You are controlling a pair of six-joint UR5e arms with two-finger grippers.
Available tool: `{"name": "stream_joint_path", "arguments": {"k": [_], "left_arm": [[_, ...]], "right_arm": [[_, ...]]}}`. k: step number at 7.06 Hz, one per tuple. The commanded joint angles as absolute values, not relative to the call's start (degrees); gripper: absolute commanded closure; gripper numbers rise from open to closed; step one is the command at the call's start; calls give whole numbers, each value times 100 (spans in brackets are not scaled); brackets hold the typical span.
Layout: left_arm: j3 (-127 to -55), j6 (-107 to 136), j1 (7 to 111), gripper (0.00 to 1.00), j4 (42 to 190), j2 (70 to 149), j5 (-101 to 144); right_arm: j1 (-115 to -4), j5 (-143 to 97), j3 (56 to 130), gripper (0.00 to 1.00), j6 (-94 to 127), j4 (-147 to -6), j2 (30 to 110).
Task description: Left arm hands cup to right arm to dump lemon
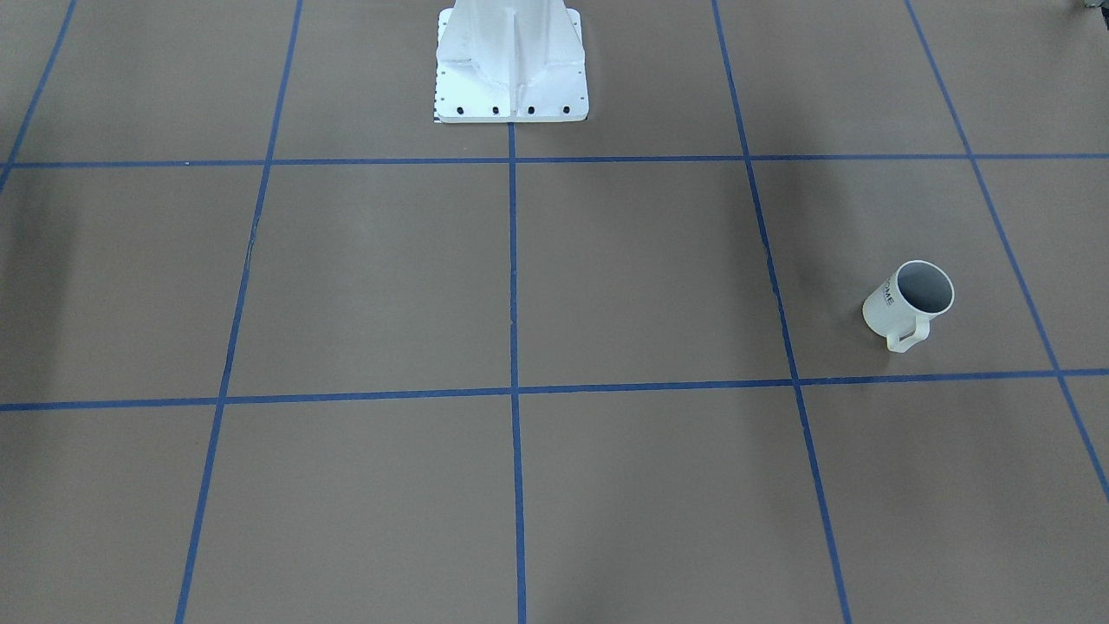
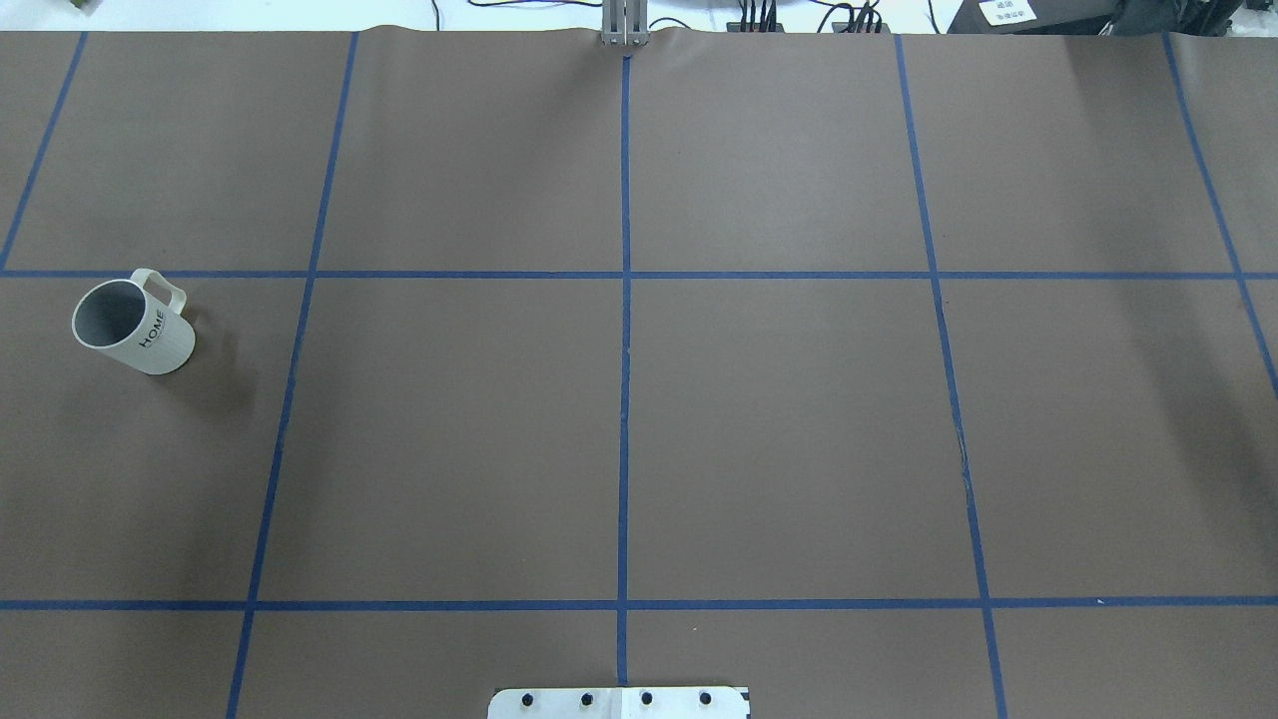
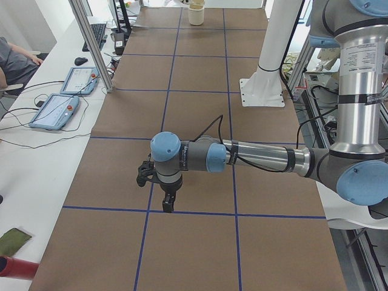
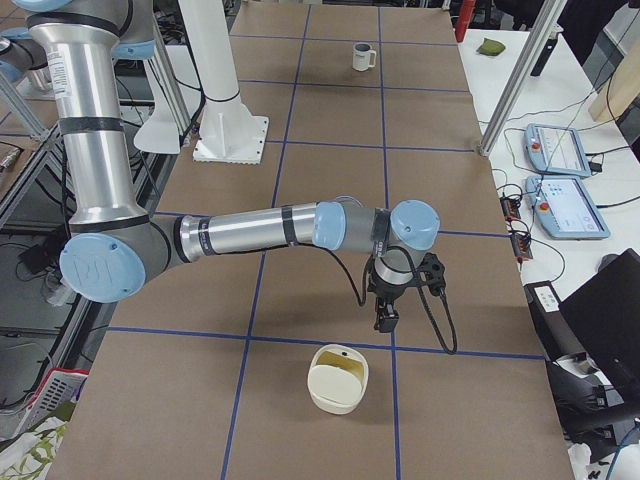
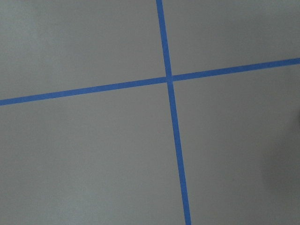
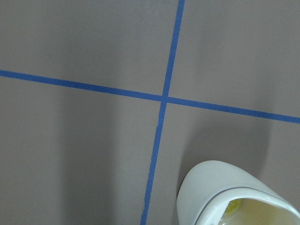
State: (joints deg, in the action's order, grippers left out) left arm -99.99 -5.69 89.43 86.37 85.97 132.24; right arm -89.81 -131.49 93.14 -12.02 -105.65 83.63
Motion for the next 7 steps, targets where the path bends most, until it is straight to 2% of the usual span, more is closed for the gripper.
{"name": "stream_joint_path", "arguments": {"k": [1,4,7], "left_arm": [[-10064,-528,8947,0,8684,8578,13245],[-10099,-553,8947,0,8684,8552,13571],[-10090,-563,8947,0,8692,8561,13553]], "right_arm": [[-8974,-13166,9237,0,-1204,-10494,8481],[-8965,-13140,9334,0,-1213,-9714,8823],[-8965,-13157,9334,0,-1213,-9703,8859]]}}
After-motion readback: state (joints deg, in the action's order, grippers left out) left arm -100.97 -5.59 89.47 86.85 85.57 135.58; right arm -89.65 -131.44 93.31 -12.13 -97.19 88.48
